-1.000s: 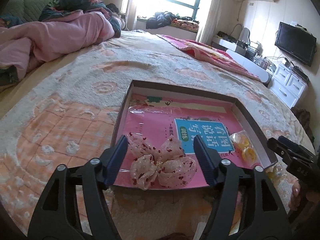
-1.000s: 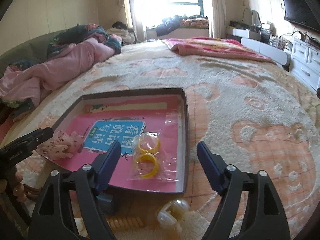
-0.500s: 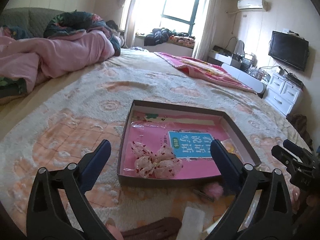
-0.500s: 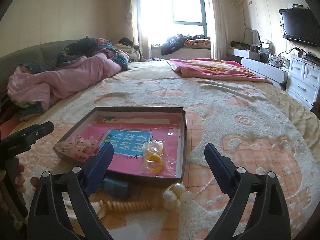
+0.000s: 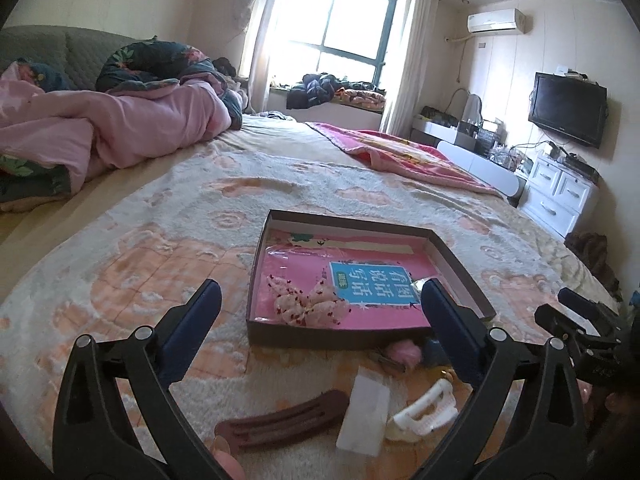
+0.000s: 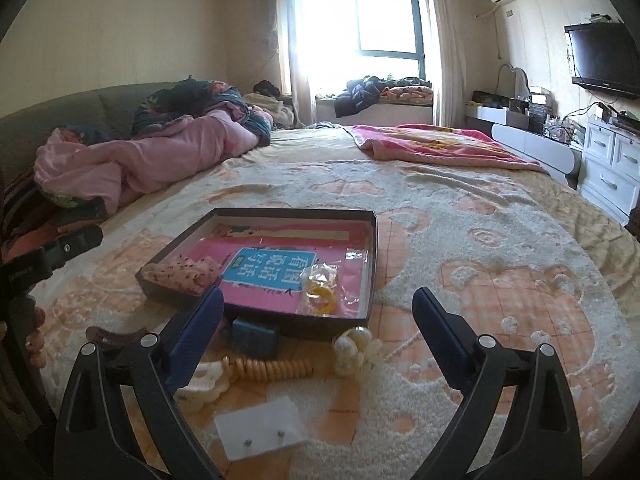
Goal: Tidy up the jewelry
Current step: 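Withdraw both tools from the tray toward the remaining jewelry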
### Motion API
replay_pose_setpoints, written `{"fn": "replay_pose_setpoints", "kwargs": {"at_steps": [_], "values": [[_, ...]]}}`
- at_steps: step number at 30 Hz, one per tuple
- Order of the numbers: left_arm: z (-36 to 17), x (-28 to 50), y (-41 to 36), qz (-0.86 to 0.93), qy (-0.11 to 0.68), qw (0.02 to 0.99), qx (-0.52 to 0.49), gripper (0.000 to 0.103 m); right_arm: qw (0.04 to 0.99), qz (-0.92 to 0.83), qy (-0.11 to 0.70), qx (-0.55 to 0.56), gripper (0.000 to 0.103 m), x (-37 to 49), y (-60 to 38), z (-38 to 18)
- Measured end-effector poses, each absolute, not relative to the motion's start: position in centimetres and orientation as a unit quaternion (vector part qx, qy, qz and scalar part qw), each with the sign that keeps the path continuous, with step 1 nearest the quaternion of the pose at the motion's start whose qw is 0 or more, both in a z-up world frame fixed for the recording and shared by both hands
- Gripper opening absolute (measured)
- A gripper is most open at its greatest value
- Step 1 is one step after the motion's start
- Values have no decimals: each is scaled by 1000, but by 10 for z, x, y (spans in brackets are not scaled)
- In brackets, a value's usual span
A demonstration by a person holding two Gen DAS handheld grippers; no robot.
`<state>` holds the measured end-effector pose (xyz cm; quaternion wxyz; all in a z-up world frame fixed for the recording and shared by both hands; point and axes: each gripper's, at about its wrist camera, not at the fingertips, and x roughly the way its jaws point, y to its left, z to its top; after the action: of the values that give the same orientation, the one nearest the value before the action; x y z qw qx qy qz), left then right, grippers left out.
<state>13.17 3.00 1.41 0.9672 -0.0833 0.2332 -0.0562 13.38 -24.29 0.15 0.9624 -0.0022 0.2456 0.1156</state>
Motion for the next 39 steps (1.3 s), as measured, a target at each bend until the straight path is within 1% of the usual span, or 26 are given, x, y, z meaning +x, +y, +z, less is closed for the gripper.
{"fn": "replay_pose_setpoints", "kwargs": {"at_steps": [11,24,34,39], "values": [[8,99,32,-51,243,965,-82,92,957,134,255,-20,93,105,-240,-8],[-8,67,26,-55,263,962,-54,92,949,157,270,-47,93,84,-228,-23],[-31,53,14,-75,300,950,-37,91,937,171,295,-70,93,75,-221,-39],[-47,58,6,-89,323,942,-33,91,933,171,307,-72,93,78,-221,-46]]}}
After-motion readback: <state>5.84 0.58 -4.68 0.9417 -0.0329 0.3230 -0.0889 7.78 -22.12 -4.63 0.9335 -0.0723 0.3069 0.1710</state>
